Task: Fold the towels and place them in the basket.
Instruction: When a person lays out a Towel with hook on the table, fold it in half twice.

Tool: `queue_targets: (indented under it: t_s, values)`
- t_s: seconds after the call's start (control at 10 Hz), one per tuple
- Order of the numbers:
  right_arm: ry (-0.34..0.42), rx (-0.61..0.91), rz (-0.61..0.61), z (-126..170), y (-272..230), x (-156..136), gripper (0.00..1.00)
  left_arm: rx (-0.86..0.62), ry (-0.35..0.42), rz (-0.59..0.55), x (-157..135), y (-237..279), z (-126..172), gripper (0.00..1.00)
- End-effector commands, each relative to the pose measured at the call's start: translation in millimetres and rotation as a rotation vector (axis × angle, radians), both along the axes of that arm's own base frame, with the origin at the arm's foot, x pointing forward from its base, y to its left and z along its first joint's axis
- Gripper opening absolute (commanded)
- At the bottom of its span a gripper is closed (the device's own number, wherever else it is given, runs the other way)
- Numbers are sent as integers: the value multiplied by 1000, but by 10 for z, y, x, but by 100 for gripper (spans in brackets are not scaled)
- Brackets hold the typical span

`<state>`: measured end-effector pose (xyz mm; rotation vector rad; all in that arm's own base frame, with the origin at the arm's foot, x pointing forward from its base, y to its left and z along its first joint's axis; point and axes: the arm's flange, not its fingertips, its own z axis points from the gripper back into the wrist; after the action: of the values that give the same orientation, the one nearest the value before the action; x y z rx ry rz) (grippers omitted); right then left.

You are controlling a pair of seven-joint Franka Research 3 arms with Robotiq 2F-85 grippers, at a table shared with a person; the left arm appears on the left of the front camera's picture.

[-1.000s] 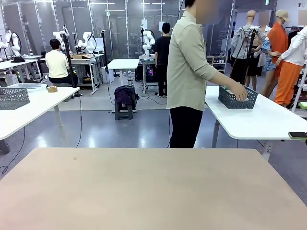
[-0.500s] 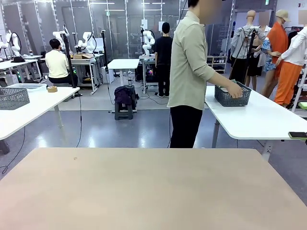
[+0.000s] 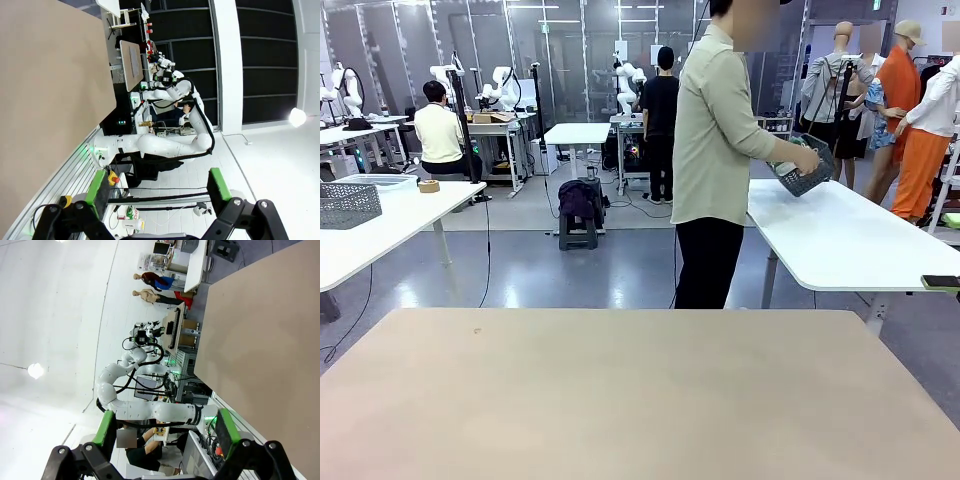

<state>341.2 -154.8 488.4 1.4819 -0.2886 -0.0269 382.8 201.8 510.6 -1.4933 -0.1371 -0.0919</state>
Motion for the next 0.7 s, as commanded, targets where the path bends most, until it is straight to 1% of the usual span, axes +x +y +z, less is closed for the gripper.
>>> queue_targets:
  t_s: [0.0,0.6]
  values:
    - [-1,-1,-1,8,-2,-2,100,3,-2,6,-11,-7,6,100]
    - [-1,-1,-1,8,-2,-2,100,3,-2,6,-11,-7,6,100]
